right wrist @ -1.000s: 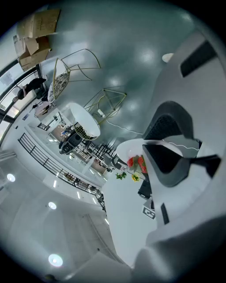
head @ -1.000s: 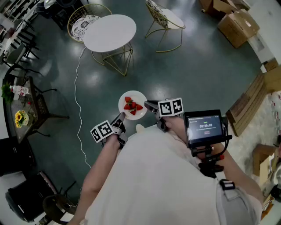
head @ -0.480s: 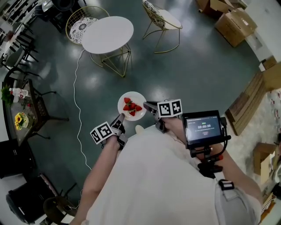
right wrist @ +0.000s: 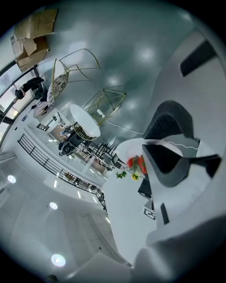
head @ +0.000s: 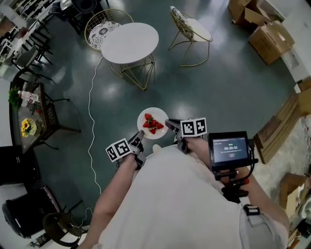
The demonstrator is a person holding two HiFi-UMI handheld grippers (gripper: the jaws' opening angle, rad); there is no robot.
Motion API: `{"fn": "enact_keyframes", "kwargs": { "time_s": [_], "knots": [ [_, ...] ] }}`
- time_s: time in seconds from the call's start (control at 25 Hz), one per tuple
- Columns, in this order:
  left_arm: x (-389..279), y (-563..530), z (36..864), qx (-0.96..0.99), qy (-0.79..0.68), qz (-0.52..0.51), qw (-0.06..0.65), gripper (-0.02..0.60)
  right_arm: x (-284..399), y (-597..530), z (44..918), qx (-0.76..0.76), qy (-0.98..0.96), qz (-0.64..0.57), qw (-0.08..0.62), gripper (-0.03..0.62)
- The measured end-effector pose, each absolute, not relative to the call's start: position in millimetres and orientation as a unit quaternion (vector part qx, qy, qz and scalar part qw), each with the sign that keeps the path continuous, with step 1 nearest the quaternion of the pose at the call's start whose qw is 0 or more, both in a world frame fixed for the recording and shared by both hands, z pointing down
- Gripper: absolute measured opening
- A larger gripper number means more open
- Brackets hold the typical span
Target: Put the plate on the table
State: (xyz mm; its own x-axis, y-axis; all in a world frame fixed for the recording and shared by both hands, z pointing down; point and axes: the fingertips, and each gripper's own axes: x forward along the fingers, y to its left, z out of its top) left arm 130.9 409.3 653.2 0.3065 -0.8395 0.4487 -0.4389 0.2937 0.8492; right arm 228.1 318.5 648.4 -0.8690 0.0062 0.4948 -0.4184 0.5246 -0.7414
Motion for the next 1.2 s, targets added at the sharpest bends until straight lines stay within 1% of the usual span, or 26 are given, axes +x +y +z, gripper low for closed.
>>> {"fn": "enact_keyframes", "kwargs": {
  "time_s": [0.16,0.44,0.68,1.2],
  "knots": [
    [152.7,398.3,645.6,0.557,-0.572,-0.177,0.576,0.017,247.4,305.0,643.5,0.103,-0.844,0.471,0.233,0.020],
    [162.5,390.4,645.2,0.538,-0.586,-0.176,0.579,0.017,253.8,293.8,647.6,0.084,-0.836,0.487,0.239,0.020],
    [184.6,336.4,643.6,0.518,-0.602,-0.169,0.584,0.017,273.3,236.4,651.0,0.063,-0.827,0.502,0.244,0.020],
    [181.3,341.5,647.3,0.511,-0.624,-0.170,0.566,0.017,267.0,240.2,654.7,0.038,-0.833,0.493,0.247,0.020]
  ]
}}
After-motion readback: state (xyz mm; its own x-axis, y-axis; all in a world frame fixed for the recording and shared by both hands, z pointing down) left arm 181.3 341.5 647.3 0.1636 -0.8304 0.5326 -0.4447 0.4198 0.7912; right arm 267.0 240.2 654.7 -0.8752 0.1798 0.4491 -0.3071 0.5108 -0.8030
